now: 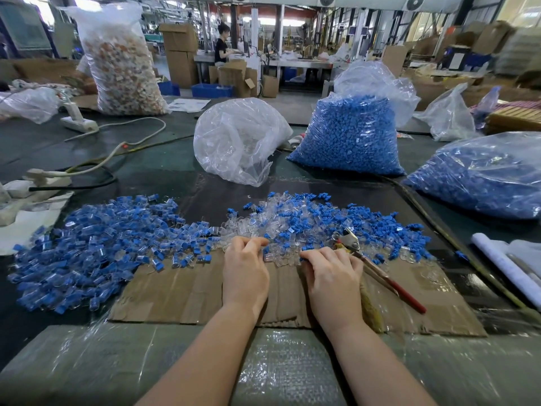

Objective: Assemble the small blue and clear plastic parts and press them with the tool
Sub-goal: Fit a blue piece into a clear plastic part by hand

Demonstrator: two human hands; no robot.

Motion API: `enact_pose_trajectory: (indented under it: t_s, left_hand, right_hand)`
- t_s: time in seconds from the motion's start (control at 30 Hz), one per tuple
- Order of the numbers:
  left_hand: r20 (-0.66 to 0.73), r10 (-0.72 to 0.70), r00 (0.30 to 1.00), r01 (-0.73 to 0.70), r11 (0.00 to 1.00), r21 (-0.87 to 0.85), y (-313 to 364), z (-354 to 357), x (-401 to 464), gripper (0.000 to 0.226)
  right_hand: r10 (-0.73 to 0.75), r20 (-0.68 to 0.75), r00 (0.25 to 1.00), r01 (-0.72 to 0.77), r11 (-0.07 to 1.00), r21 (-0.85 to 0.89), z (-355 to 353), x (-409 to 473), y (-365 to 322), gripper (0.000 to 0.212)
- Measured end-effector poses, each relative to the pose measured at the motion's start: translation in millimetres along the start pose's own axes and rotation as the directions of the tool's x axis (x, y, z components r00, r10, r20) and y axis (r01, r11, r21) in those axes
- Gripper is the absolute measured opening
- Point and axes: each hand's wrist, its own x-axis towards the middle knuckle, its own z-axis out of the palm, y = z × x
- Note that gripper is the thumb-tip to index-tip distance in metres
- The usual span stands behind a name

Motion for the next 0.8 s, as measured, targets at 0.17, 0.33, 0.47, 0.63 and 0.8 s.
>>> enact_pose_trajectory:
  t_s: [0.17, 0.33, 0.47, 0.63, 0.8]
  left_hand:
    - [0.052, 0.02, 0.998, -0.023, 0.997, 0.07, -3.1, 1.5, 0.7, 0.029]
    - [0.021, -0.011, 1.0, 0.009, 0.997, 0.071, -2.2, 1.2, -0.6, 0.012]
    - [0.015, -0.007, 1.0, 0.006, 0.999, 0.049, 0.8, -1.1, -2.1, 0.004]
    - [-0.015, -0.006, 1.0, 0.006, 1.0, -0.006, 1.3, -3.4, -2.8, 0.003]
    - [0.097, 0.112, 0.989, -0.119, 0.991, 0.063, -1.0, -3.8, -4.8, 0.019]
  right_hand:
    - [-0.005, -0.011, 1.0, 0.005, 1.0, 0.011, -0.4, -0.3, 0.0, 0.025]
    - [-0.003, -0.011, 1.0, 0.003, 1.0, 0.019, 0.2, -0.8, 0.4, 0.024]
    - [-0.006, -0.017, 1.0, 0.007, 1.0, 0.019, 0.2, -0.7, -0.2, 0.025]
    - [-0.004, -0.009, 1.0, 0.004, 1.0, 0.016, 0.0, -0.6, -0.2, 0.024]
    - [0.0, 0.011, 1.0, 0.0, 1.0, 0.031, 0.1, -0.7, 0.3, 0.021]
